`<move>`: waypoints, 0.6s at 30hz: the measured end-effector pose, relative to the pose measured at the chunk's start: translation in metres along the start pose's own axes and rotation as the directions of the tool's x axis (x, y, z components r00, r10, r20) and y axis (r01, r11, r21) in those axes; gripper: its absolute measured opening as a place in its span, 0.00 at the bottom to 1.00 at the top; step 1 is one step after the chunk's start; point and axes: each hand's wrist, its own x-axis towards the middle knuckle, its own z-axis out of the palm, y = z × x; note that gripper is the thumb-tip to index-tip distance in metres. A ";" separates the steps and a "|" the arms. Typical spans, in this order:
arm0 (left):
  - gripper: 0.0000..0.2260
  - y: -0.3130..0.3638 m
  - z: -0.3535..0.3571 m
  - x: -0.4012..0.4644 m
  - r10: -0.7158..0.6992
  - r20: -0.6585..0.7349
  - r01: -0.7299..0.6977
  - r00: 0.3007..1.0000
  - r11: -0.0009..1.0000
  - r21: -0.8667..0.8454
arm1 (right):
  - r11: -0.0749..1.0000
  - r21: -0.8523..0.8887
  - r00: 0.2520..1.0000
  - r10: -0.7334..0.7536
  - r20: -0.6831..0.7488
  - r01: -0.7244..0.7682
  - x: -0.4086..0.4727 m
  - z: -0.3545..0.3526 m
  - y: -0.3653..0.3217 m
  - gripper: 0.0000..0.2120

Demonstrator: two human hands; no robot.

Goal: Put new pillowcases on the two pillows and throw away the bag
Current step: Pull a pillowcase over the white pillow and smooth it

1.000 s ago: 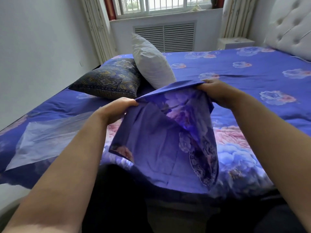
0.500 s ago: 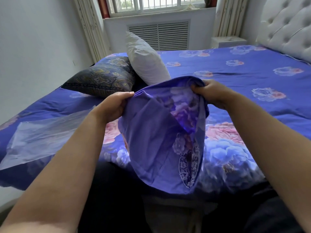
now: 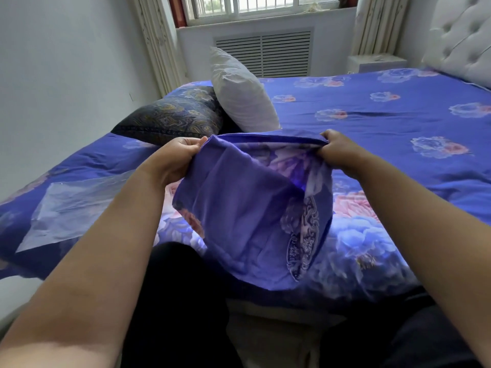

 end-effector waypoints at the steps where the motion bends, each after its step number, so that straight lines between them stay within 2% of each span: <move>1: 0.10 0.000 -0.001 -0.004 -0.039 0.081 0.038 0.996 0.999 0.015 | 0.999 0.032 1.000 -0.008 0.005 0.008 0.000 0.002 0.002 0.07; 3: 0.03 -0.001 -0.006 -0.010 -0.119 0.235 0.104 0.965 0.992 0.074 | 0.995 -0.074 0.997 -0.058 0.052 0.062 -0.004 0.001 0.004 0.06; 5: 0.13 -0.004 -0.009 -0.012 -0.150 0.327 0.130 0.933 0.988 0.084 | 0.967 -0.228 0.993 -0.102 0.052 0.112 -0.002 -0.001 0.009 0.08; 7: 0.15 -0.007 -0.008 -0.011 -0.105 0.323 0.111 0.941 0.994 -0.001 | 0.897 -0.435 0.992 -0.110 -0.058 0.074 0.004 -0.002 0.017 0.08; 9: 0.15 -0.009 -0.006 -0.010 -0.057 0.305 0.089 0.951 0.992 -0.093 | 0.812 -0.580 0.993 -0.009 -0.120 -0.063 0.006 0.002 0.024 0.08; 11: 0.21 -0.010 -0.006 -0.008 -0.024 0.316 0.075 0.948 0.986 -0.150 | 0.748 -0.641 0.972 0.235 0.013 -0.173 0.002 0.009 0.033 0.11; 13: 0.31 -0.016 -0.009 -0.003 -0.031 0.347 0.093 0.937 0.982 -0.164 | 0.762 -0.574 0.838 0.498 0.222 -0.300 -0.007 0.018 0.040 0.11; 14: 0.33 -0.020 -0.009 -0.002 -0.064 0.359 0.118 0.931 0.985 -0.128 | 0.791 -0.493 0.794 0.540 0.281 -0.364 -0.012 0.024 0.042 0.09; 15: 0.33 -0.024 -0.008 -0.001 -0.118 0.370 0.154 0.921 0.985 -0.071 | 0.841 -0.347 0.802 0.518 0.298 -0.414 -0.013 0.031 0.044 0.09; 16: 0.31 -0.029 -0.005 -0.001 -0.182 0.364 0.195 0.913 0.981 0.003 | 0.883 -0.141 0.841 0.469 0.269 -0.447 -0.013 0.038 0.045 0.12; 17: 0.25 -0.033 0.000 -0.002 -0.236 0.333 0.226 0.913 0.972 0.069 | 0.871 0.110 0.861 0.442 0.250 -0.479 -0.010 0.045 0.044 0.14; 18: 0.21 -0.037 0.007 -0.003 -0.271 0.270 0.245 0.924 0.961 0.125 | 0.804 0.333 0.868 0.422 0.262 -0.492 -0.007 0.051 0.039 0.16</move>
